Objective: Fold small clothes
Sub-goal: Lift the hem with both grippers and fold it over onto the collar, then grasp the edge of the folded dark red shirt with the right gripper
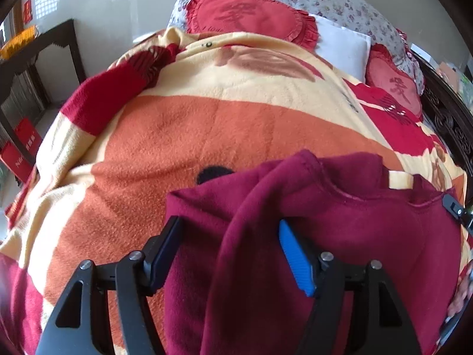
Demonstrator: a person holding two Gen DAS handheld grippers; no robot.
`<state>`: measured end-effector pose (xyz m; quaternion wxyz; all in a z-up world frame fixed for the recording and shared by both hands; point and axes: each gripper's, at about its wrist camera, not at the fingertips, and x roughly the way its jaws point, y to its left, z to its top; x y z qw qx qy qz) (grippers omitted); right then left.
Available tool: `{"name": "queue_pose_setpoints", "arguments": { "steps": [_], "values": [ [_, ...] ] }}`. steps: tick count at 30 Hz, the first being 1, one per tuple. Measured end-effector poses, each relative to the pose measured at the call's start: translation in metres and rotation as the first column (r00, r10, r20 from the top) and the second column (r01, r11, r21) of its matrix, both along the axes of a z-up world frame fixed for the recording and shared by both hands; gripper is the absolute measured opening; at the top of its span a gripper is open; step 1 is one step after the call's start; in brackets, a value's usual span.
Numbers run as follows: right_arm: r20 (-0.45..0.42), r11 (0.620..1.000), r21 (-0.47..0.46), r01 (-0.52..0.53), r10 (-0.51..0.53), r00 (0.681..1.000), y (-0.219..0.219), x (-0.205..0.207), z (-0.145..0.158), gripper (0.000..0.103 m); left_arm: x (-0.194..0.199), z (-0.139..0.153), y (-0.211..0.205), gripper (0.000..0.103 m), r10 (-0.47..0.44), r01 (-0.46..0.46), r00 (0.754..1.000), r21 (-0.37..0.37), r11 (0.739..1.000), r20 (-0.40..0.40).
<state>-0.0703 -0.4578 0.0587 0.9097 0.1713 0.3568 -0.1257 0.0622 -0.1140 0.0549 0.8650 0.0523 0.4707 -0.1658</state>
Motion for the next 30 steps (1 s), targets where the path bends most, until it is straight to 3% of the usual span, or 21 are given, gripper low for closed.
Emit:
{"name": "queue_pose_setpoints", "arguments": {
  "steps": [2,5,9,13,17,18,20,24,28,30],
  "values": [
    [-0.016,0.999,0.038,-0.02,0.02,1.0,-0.002,-0.008,0.009,0.005,-0.008,0.006,0.005,0.072,-0.022,0.022,1.0,0.009,1.0,-0.003],
    [0.001,0.994,0.098,-0.044,0.044,0.999,-0.004,-0.042,0.023,0.014,-0.023,0.016,0.022,0.071,-0.044,0.044,0.999,-0.034,0.998,-0.019],
    [-0.013,0.993,0.087,-0.086,0.087,0.996,0.005,-0.097,0.03,0.017,-0.05,0.027,0.047,0.072,-0.06,0.059,0.998,-0.068,0.996,-0.013],
    [-0.068,0.987,0.126,-0.103,0.112,0.991,0.017,-0.143,0.014,0.018,-0.077,0.026,0.064,0.072,-0.067,0.065,0.997,-0.061,0.996,-0.03],
    [-0.135,0.975,0.191,-0.108,0.136,0.982,0.03,-0.16,-0.016,0.019,-0.097,0.018,0.069,0.072,-0.068,0.068,0.997,-0.027,0.997,-0.035],
    [-0.151,0.973,0.202,-0.109,0.141,0.979,0.032,-0.162,-0.023,0.016,-0.1,0.014,0.07,0.072,-0.064,0.063,0.997,-0.011,0.998,-0.044],
    [-0.171,0.967,0.221,-0.124,0.164,0.972,0.04,-0.166,-0.032,0.0,-0.104,0.007,0.073,0.072,-0.049,0.049,0.997,0.005,0.999,-0.063],
    [-0.148,0.978,0.174,-0.114,0.141,0.979,0.044,-0.181,-0.022,0.0,-0.11,-0.004,0.076,0.072,-0.036,0.037,0.997,0.018,0.999,-0.066],
    [-0.206,0.98,0.175,-0.098,0.134,0.969,0.042,-0.179,-0.034,0.0,-0.114,-0.006,0.076,0.072,-0.029,0.031,0.998,0.022,0.999,-0.056],
    [-0.196,0.987,0.143,-0.071,0.099,0.976,0.043,-0.179,-0.022,0.0,-0.115,-0.005,0.075,0.072,-0.037,0.038,0.998,0.029,0.999,-0.046]
  ]
}}
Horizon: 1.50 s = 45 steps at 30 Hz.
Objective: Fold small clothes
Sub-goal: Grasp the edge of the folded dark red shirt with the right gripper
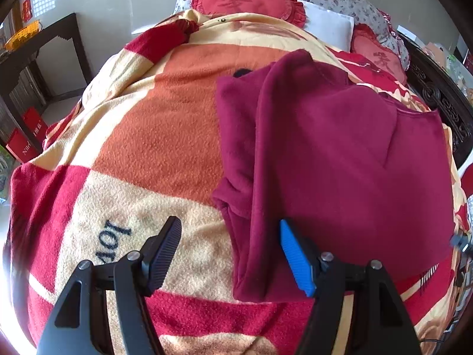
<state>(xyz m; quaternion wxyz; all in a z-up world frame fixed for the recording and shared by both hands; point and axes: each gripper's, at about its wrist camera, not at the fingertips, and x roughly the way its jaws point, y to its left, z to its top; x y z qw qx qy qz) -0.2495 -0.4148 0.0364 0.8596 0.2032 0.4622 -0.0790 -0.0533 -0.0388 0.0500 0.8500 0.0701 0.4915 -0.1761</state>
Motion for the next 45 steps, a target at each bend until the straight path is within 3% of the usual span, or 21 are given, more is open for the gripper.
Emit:
{"name": "queue_pose_setpoints", "arguments": {
  "steps": [2,5,10,19,25,30,32,36,39,45],
  "values": [
    [0.052,0.997,-0.068,0.025,-0.022,0.998,0.003,0.002,0.023,0.0,0.0,-0.001,-0.001,0.072,-0.007,0.007,1.0,0.005,1.0,0.005],
    [0.138,0.998,-0.064,-0.013,0.022,0.99,0.016,0.016,0.049,0.008,0.001,-0.003,-0.002,0.072,-0.009,0.009,1.0,-0.002,1.0,0.001],
    [0.16,0.988,-0.088,-0.123,0.136,0.978,0.051,0.078,0.057,0.008,0.004,-0.005,0.002,0.075,-0.001,0.001,1.0,-0.023,1.0,-0.009],
    [0.127,0.949,-0.114,-0.295,0.309,0.943,0.121,0.214,0.03,0.006,0.009,-0.013,0.007,0.078,0.0,-0.002,0.999,-0.056,0.998,-0.033],
    [0.062,0.959,-0.11,-0.262,0.27,0.961,0.123,0.269,-0.003,0.005,0.013,-0.016,0.011,0.08,0.001,-0.004,0.999,-0.083,0.997,-0.042],
    [0.057,0.976,-0.047,-0.213,0.216,0.975,0.119,0.271,0.007,0.004,0.014,-0.017,0.012,0.081,0.002,-0.007,0.999,-0.098,0.995,-0.052],
    [0.119,0.972,-0.013,-0.234,0.233,0.965,0.125,0.263,0.023,0.005,0.015,-0.017,0.012,0.081,0.002,-0.007,0.999,-0.101,0.995,-0.051],
    [0.15,0.957,0.001,-0.291,0.288,0.946,0.151,0.27,0.037,0.011,0.014,-0.017,0.014,0.081,0.004,-0.01,0.998,-0.107,0.994,-0.055],
    [0.125,0.94,0.017,-0.341,0.336,0.934,0.174,0.283,0.033,0.018,0.014,-0.017,0.015,0.081,0.009,-0.015,0.998,-0.101,0.995,-0.06],
    [0.039,0.938,0.033,-0.346,0.345,0.938,0.198,0.312,0.01,0.018,0.015,-0.018,0.015,0.081,0.006,-0.011,0.999,-0.099,0.995,-0.054]
  ]
}}
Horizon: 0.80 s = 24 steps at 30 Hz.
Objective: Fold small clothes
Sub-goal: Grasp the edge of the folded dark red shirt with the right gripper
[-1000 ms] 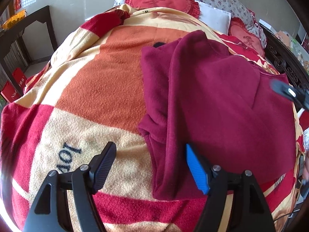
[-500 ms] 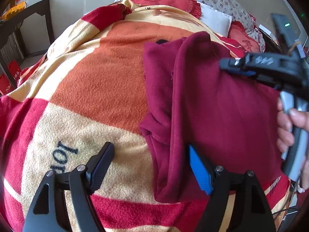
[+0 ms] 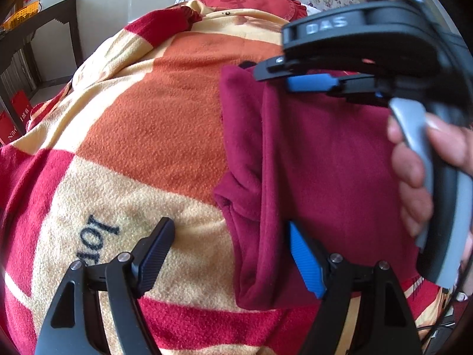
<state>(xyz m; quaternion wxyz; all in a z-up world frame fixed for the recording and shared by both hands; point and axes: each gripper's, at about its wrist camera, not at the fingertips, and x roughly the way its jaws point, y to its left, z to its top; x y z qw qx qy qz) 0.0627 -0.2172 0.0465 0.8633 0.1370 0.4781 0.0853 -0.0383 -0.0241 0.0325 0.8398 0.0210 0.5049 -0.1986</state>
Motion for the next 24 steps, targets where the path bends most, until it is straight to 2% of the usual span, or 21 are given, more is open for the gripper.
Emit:
{"name": "queue_pose_setpoints", "arguments": {
  "steps": [2,4,5,7,9,15,19,20,21,24],
  "values": [
    [-0.003,1.0,0.001,0.012,-0.012,1.0,0.0,0.004,-0.005,0.017,0.001,0.0,0.001,0.081,0.001,-0.001,1.0,-0.006,1.0,-0.004],
    [0.012,0.999,-0.011,0.03,-0.03,0.999,-0.002,0.006,-0.004,0.0,0.002,0.0,0.002,0.081,0.0,0.0,1.0,-0.01,1.0,-0.008],
    [0.026,0.998,-0.033,0.049,-0.048,0.999,-0.003,0.006,-0.001,0.0,0.002,0.0,0.002,0.081,0.0,0.0,1.0,-0.013,1.0,-0.009],
    [0.056,0.999,-0.001,0.05,-0.05,0.997,-0.004,0.004,0.007,0.0,0.003,0.0,0.003,0.081,0.0,-0.001,1.0,-0.019,1.0,-0.01],
    [0.072,0.999,-0.013,0.042,-0.041,0.997,-0.001,0.005,0.011,0.0,0.003,0.0,0.004,0.081,0.001,-0.001,1.0,-0.021,1.0,-0.011],
    [0.027,0.999,-0.044,0.015,-0.013,1.0,0.006,0.017,-0.011,0.0,0.001,-0.001,0.004,0.081,0.003,-0.003,1.0,-0.02,1.0,-0.009],
    [0.039,1.0,-0.005,0.0,0.001,0.999,0.0,0.011,-0.005,0.0,0.001,-0.002,0.004,0.082,0.001,-0.001,1.0,-0.016,1.0,-0.007],
    [0.038,1.0,0.021,-0.008,0.008,0.999,-0.003,0.007,-0.001,0.004,0.001,-0.002,0.004,0.082,0.002,-0.002,1.0,-0.015,1.0,-0.007],
    [0.036,0.999,0.037,-0.011,0.01,0.999,-0.005,0.004,0.002,0.013,0.001,-0.002,0.003,0.082,0.004,-0.004,1.0,-0.014,1.0,-0.007],
    [0.051,0.999,0.038,0.008,-0.01,0.999,-0.015,-0.011,0.014,0.015,0.001,-0.002,0.002,0.082,0.011,-0.011,1.0,-0.016,1.0,-0.008]
  ]
}}
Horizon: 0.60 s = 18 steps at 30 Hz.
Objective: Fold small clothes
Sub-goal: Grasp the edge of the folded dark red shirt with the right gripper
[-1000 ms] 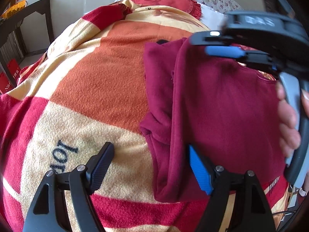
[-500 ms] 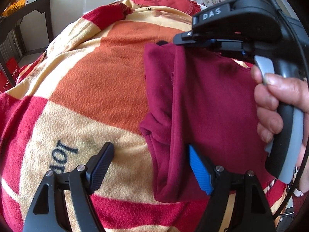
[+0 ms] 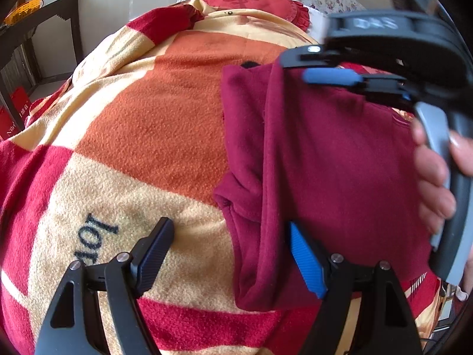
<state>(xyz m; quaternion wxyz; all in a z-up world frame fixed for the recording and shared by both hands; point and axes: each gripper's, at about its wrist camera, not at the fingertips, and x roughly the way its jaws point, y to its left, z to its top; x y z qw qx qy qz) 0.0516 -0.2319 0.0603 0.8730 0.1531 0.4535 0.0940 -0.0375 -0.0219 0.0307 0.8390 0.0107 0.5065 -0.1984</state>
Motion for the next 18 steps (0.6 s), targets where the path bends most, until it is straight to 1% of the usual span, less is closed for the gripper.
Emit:
{"name": "queue_pose_setpoints", "arguments": {
  "steps": [4,6,7,9,11,13,15,18],
  "values": [
    [0.046,1.0,-0.018,0.026,-0.025,0.999,-0.015,-0.018,0.007,0.015,-0.001,0.0,0.001,0.082,0.004,-0.004,1.0,-0.006,1.0,0.0],
    [0.049,0.998,-0.039,0.046,-0.044,0.998,-0.019,-0.019,0.005,0.015,-0.001,0.0,0.001,0.082,0.003,-0.003,1.0,-0.006,1.0,0.0],
    [0.037,0.997,-0.051,0.063,-0.061,0.997,-0.021,-0.018,0.0,0.015,-0.002,0.0,0.002,0.083,0.002,-0.002,1.0,-0.007,1.0,0.0],
    [0.01,0.996,-0.041,0.079,-0.079,0.997,-0.026,-0.013,-0.009,0.015,-0.002,0.0,0.002,0.083,0.001,-0.001,1.0,-0.009,1.0,-0.002],
    [-0.028,0.996,-0.036,0.083,-0.084,0.996,-0.028,-0.003,-0.024,0.015,-0.002,0.0,0.003,0.083,0.0,0.0,1.0,-0.014,1.0,-0.004],
    [-0.04,0.996,-0.039,0.084,-0.086,0.996,-0.028,0.003,-0.031,0.014,-0.002,0.0,0.004,0.083,-0.003,0.003,1.0,-0.018,1.0,-0.006],
    [-0.04,0.996,-0.033,0.086,-0.088,0.995,-0.029,0.006,-0.032,0.014,-0.002,0.0,0.006,0.084,-0.004,0.004,1.0,-0.03,1.0,-0.01],
    [-0.048,0.996,-0.009,0.084,-0.085,0.995,-0.032,0.002,-0.026,0.015,-0.001,0.001,0.013,0.086,-0.003,0.001,1.0,-0.093,0.996,-0.021]
  ]
}}
